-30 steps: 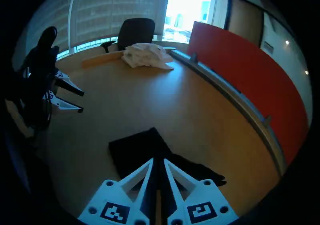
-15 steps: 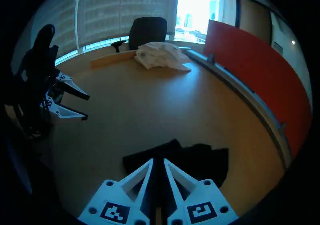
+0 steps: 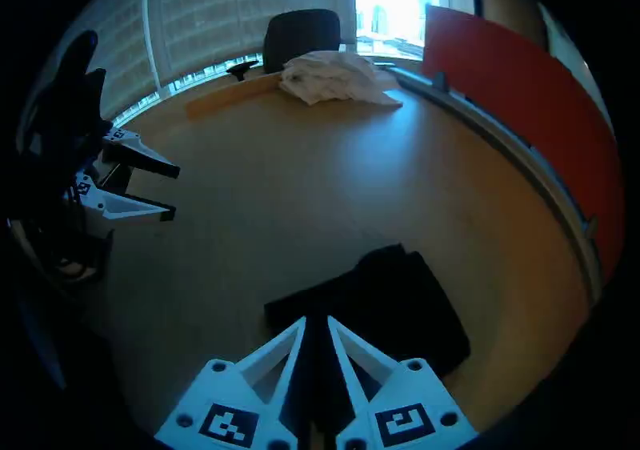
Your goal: Fold towel
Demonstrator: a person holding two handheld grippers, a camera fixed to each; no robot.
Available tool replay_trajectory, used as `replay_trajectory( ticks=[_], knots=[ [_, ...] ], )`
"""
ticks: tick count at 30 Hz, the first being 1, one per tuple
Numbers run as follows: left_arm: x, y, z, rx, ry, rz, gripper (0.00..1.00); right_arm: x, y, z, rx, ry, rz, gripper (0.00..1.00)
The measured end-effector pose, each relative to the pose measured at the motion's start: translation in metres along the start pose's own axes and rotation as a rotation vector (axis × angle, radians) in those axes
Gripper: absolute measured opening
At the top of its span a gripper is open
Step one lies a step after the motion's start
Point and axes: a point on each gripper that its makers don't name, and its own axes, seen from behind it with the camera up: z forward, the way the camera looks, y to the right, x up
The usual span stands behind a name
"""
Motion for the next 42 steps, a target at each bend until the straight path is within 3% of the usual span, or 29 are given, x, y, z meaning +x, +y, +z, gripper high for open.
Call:
replay_trajectory(
  ticks=[5,6,8,12,24,42],
  knots=[
    [0.001,-0.001,0.001,0.002,0.0,0.001,0.93,-0.002,0.002,-0.003,0.0,0.001,0.001,0.16],
    [0.002,-0.001,0.001,0.002,0.001,0.0,0.93,-0.002,0.002,-0.003,0.0,0.001,0.001,0.2],
    [0.002,-0.001,0.001,0.002,0.001,0.0,0.94,-0.002,0.003,-0.004,-0.001,0.003,0.001,0.41],
    [0.003,0.0,0.001,0.001,0.001,0.002,0.93,-0.002,0.005,-0.006,-0.007,0.013,0.004,0.61],
    [0.003,0.001,0.001,0.002,0.0,0.004,0.94,-0.011,0.009,-0.014,-0.032,0.016,0.027,0.64],
    [0.004,0.005,0.001,0.003,0.002,0.012,0.93,-0.062,0.011,-0.033,-0.082,-0.028,0.104,0.64]
  ],
)
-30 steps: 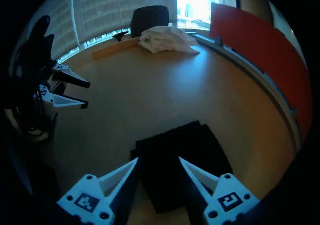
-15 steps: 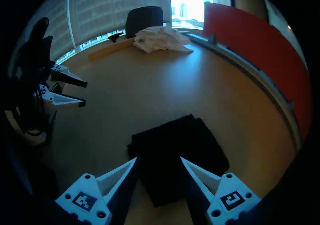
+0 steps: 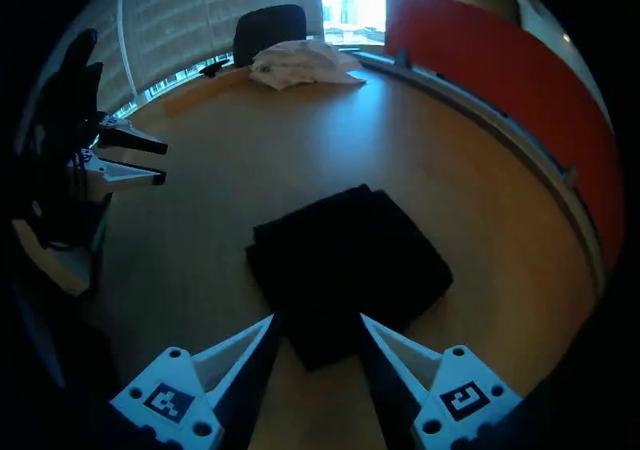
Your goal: Fold towel
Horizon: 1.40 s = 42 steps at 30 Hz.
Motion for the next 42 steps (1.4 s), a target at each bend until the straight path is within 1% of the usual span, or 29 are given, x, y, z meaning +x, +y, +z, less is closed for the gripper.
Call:
replay_trajectory(
  ticks=[6,17,26,30,38,40,42],
  knots=[
    [0.0,0.001,-0.001,0.0,0.0,-0.001,0.93,-0.009,0.001,-0.001,-0.012,-0.009,0.011,0.64],
    [-0.001,0.005,-0.001,-0.004,0.0,-0.002,0.93,-0.036,-0.004,-0.002,-0.021,-0.054,0.024,0.64],
    [-0.001,0.007,0.0,-0.008,0.0,-0.002,0.93,-0.046,-0.001,0.0,-0.041,-0.07,0.048,0.64],
    [-0.001,0.008,0.0,-0.009,0.0,-0.005,0.94,-0.047,0.001,0.001,-0.05,-0.071,0.066,0.55],
    [-0.001,0.009,0.0,-0.01,0.001,-0.005,0.93,-0.048,0.0,0.001,-0.048,-0.071,0.096,0.18],
    [-0.001,0.009,0.0,-0.011,0.001,-0.005,0.93,-0.049,0.001,0.001,-0.052,-0.071,0.099,0.07],
    [-0.001,0.01,0.0,-0.011,0.001,-0.004,0.93,-0.049,0.002,0.001,-0.057,-0.071,0.102,0.05]
  ],
)
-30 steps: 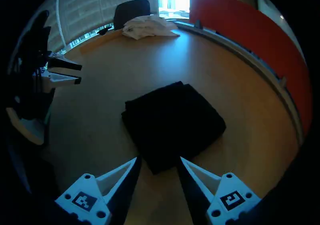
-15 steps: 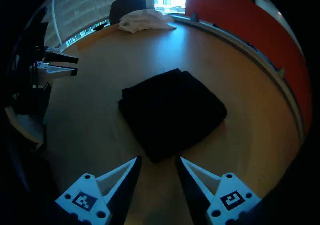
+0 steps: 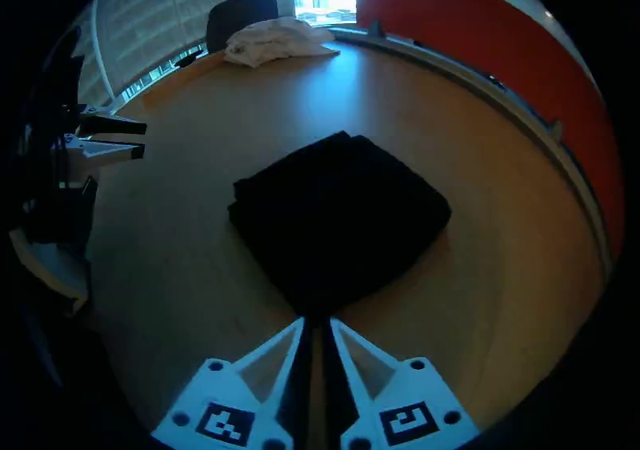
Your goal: Fold towel
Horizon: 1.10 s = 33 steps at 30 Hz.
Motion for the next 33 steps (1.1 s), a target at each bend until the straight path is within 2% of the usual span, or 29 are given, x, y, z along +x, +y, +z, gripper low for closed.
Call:
replay_trajectory(
  ticks=[18,24,33],
  knots=[
    [0.0,0.0,0.002,-0.008,0.004,0.004,0.93,0.019,0.0,-0.012,-0.001,0.039,-0.025,0.05],
    [0.001,0.001,0.003,-0.014,0.01,0.001,0.93,0.037,0.004,-0.019,-0.011,0.07,-0.037,0.05],
    [0.004,0.001,0.003,-0.018,0.018,0.005,0.93,0.084,0.012,-0.038,-0.03,0.152,-0.072,0.05]
  ],
)
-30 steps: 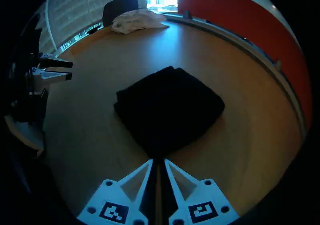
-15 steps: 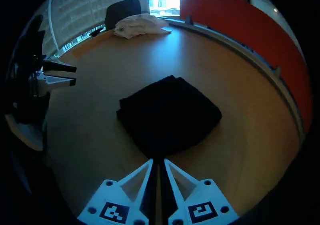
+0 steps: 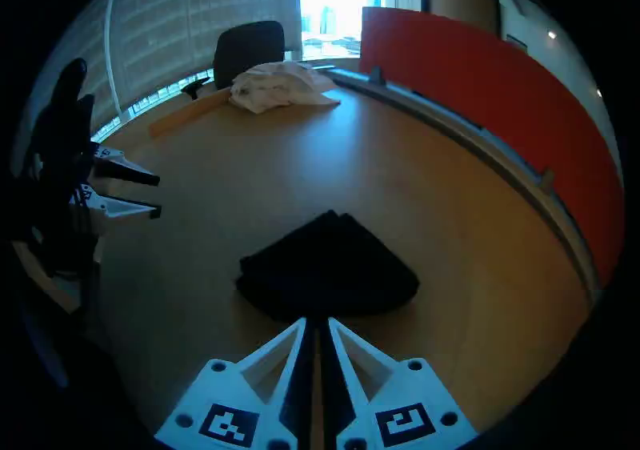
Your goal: Fold towel
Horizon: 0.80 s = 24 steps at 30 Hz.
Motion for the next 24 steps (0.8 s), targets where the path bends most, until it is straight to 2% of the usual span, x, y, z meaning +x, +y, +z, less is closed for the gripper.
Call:
replay_trajectory(
  ticks=[17,24],
  knots=[
    [0.015,-0.004,-0.008,-0.003,0.03,0.011,0.94,0.103,0.026,-0.047,-0.048,0.167,-0.079,0.05],
    [0.016,-0.004,-0.011,-0.005,0.036,0.011,0.93,0.124,0.031,-0.061,-0.062,0.211,-0.076,0.05]
  ],
)
